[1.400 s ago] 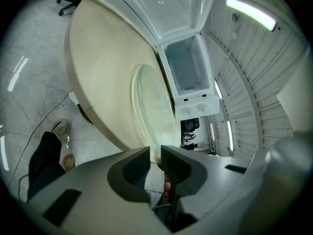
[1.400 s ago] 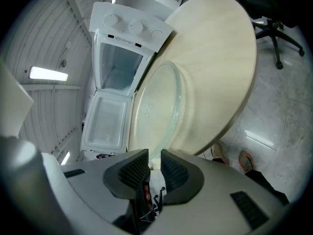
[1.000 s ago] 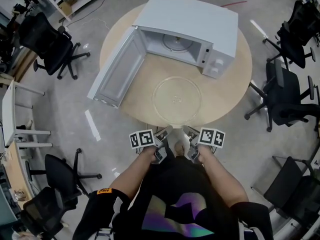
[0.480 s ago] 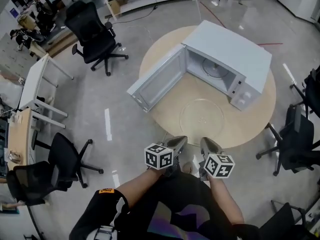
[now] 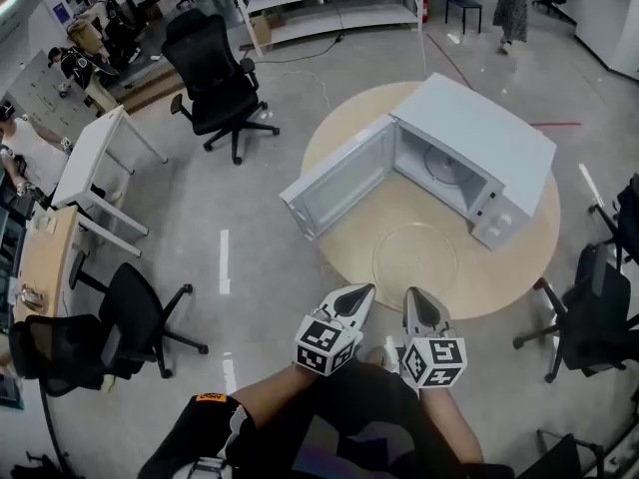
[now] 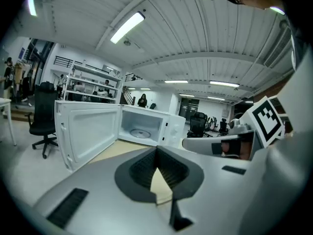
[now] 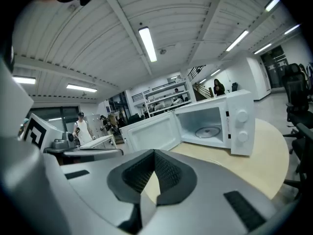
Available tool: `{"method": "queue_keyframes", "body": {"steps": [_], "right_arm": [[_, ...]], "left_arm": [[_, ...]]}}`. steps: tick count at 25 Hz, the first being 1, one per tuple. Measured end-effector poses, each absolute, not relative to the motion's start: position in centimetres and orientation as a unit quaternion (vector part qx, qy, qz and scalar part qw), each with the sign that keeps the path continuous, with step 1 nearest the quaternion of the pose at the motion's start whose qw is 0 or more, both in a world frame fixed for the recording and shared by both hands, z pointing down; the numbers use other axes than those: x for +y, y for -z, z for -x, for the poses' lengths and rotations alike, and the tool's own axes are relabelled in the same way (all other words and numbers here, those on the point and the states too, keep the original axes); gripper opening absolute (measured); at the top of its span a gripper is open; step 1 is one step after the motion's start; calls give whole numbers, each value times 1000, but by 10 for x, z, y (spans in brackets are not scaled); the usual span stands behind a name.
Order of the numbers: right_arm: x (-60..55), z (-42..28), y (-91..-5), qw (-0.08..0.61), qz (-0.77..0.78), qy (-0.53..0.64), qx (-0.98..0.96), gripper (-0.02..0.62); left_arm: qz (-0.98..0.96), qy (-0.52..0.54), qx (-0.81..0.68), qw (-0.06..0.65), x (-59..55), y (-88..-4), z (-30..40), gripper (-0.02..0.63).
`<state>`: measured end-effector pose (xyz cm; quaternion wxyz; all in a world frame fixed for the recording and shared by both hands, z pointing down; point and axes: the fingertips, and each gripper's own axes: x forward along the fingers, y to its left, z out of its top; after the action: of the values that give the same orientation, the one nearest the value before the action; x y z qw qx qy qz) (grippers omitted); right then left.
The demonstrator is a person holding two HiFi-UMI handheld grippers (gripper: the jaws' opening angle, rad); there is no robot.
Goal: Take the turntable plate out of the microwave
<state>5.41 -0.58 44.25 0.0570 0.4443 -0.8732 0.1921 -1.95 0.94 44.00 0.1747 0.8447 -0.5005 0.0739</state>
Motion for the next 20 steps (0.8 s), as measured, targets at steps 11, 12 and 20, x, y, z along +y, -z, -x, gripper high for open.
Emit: {"method": "queue_keyframes", "body": {"steps": [11,12,20], "right_arm": [[27,-35,-395,27,-475,-137,-869,18],[34,-31,-393,28,-478,-135,-868,18],[106,8,-386,50,-494,-130,-858,18]], "left_arm": [[-853,-51,-500,137,51,-393,44,46],[-854,-53,-500,135,59,-390,48,46],[-858,-48,-493,137,129,-379,86,46]]}}
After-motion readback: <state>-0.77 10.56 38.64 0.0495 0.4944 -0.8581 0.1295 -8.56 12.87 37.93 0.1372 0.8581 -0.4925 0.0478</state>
